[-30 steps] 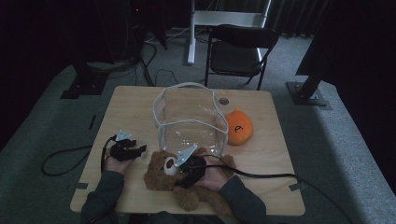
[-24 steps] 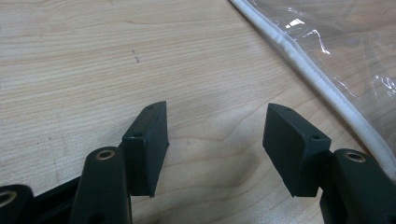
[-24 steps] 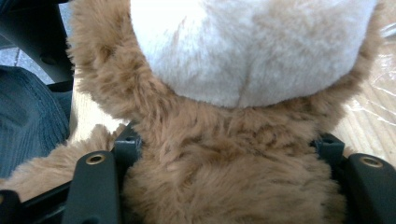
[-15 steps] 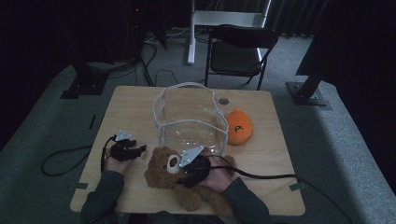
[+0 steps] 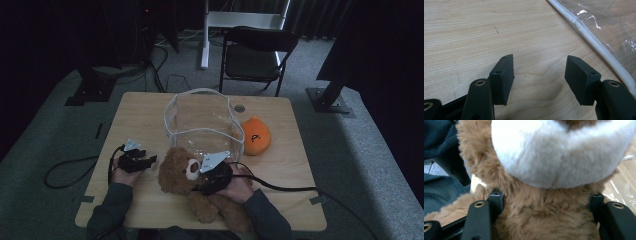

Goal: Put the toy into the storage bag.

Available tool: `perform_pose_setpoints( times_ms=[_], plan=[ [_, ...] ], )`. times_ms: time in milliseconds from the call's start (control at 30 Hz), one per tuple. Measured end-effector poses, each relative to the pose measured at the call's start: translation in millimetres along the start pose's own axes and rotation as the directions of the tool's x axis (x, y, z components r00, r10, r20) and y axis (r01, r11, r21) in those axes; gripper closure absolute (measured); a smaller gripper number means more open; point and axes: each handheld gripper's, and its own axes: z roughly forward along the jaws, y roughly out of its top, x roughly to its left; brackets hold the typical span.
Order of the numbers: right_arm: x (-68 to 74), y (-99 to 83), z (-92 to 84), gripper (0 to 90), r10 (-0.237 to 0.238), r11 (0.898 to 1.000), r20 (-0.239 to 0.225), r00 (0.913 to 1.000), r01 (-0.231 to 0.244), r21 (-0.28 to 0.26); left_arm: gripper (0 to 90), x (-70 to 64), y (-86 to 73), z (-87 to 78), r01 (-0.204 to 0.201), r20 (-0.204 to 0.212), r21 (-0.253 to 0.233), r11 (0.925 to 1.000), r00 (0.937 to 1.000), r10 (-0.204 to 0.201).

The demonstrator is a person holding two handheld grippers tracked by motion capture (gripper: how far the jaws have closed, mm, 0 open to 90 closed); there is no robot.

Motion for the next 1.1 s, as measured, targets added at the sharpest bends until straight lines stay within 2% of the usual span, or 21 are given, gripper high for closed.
perform_pose_setpoints(
  times_ms=[133, 267, 1100],
  plan=[
    [0.1, 1.9, -5.3, 37.8, -0.001, 1.0, 0.007, 1.0, 0.001, -0.017, 41.0, -0.1, 0.1, 0.0, -0.002, -0.001, 0.001, 1.0, 1.0, 0.002],
    [-0.6, 4.6, -12.4, 37.9, -0.001, 0.998, 0.011, 0.9999, 0.002, -0.061, 41.0, -0.2, 0.1, 0.0, -0.003, -0.002, 0.001, 1.0, 1.0, 0.003],
    [3.2, 11.4, -27.5, 37.9, 0.001, 0.989, 0.019, 0.9998, 0.002, -0.148, 40.9, -0.3, 0.0, -0.1, -0.008, -0.003, 0.003, 1.0, 1.0, 0.008]
  ],
)
